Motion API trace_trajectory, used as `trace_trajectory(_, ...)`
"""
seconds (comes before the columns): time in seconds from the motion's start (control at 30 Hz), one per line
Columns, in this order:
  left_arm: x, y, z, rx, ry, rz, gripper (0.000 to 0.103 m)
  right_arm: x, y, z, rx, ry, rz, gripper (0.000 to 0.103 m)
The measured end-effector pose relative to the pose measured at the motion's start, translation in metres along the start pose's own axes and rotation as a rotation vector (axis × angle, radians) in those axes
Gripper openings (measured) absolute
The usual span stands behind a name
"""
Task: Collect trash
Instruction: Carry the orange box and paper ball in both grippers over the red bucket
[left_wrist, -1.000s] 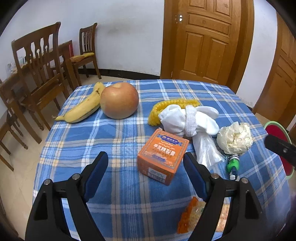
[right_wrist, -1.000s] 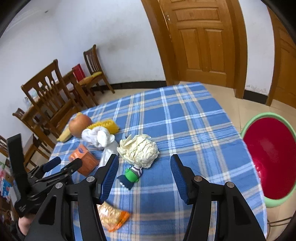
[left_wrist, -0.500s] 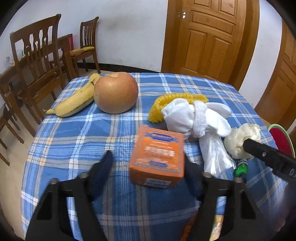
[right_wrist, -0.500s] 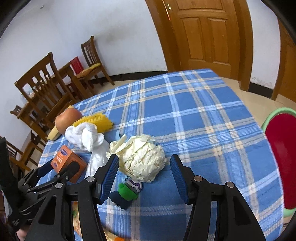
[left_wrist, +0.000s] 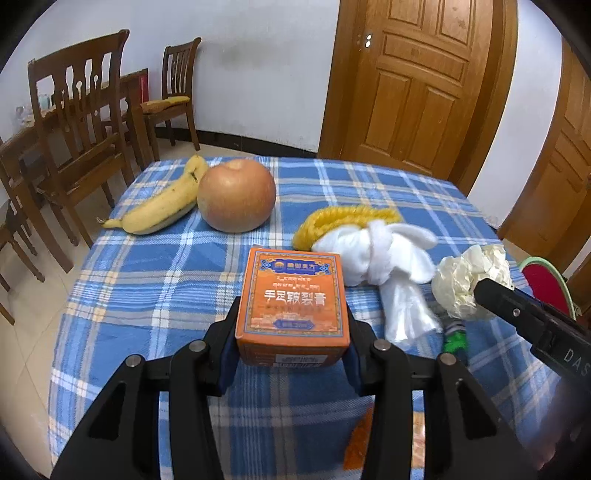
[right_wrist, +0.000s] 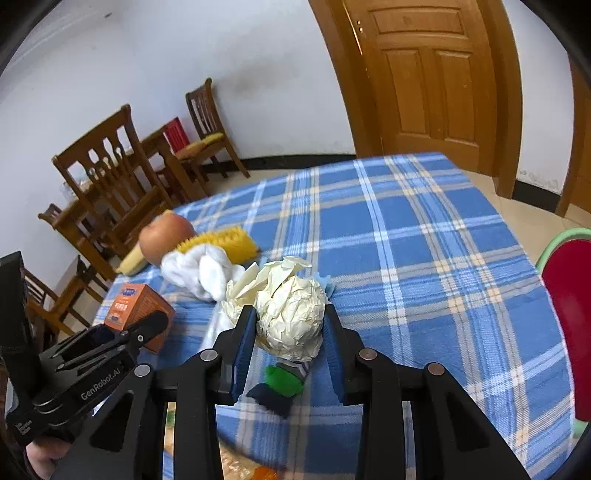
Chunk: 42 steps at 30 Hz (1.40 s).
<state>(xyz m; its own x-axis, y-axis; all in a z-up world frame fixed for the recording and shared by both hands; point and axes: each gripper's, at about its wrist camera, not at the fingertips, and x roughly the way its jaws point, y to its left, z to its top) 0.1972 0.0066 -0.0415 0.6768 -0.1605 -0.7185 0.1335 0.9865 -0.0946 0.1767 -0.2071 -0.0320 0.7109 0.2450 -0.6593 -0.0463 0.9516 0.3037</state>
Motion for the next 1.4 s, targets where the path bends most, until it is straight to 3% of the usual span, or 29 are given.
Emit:
trace_trajectory(0.33, -0.04, -0.019, 0.005, 0.027, -0.066, -0.04, 0.047, -0.048, -0.001, -0.001, 0.027, -0.082, 0.019, 0.036)
trace_trajectory(0.87, -0.08, -0.057, 0.003, 0.081, -0.115, -0.099, 0.047, -0.119, -0.023, -0.012, 0.078, -0.171, -0.022, 0.036)
trace_trajectory(1.4, -0.096, -0.124, 0.004, 0.165, -0.128, -0.209, 0.047, -0.181, -0.068, -0.026, 0.156, -0.271, -0.12, 0.036)
